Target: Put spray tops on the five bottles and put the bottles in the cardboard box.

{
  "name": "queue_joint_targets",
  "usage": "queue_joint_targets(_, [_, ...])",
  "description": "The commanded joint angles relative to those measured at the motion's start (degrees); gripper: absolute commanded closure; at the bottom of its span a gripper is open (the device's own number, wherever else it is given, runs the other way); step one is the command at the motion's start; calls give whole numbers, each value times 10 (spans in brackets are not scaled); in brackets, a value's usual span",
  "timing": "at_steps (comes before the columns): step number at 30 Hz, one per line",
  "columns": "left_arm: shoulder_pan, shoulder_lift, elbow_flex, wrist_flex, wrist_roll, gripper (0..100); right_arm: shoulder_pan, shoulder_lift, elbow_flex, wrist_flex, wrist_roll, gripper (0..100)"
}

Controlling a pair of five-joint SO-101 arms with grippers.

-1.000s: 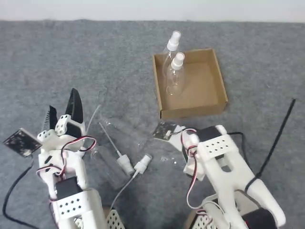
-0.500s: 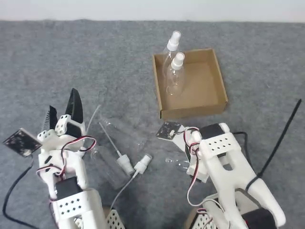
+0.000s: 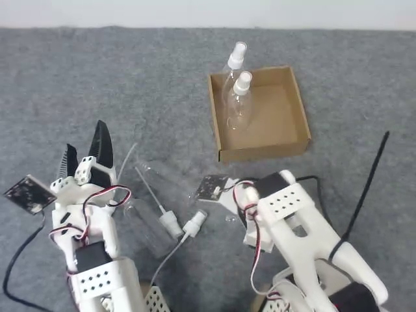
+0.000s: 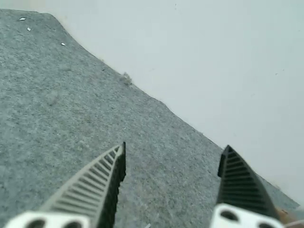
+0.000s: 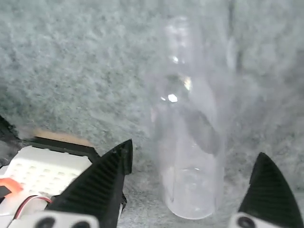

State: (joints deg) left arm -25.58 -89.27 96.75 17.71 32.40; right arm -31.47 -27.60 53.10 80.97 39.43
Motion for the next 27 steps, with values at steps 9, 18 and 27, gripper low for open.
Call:
queue_joint_targets(9, [-4, -8, -8, -21, -6, 702, -51, 0, -29, -70, -13, 666])
queue_joint_targets(18, [-4, -8, -8, -20, -6, 702, -51, 0, -29, -97, -39, 666])
queue_joint_targets(27, [-4, -8, -8, -20, -6, 702, -51, 0, -8, -120, -51, 667])
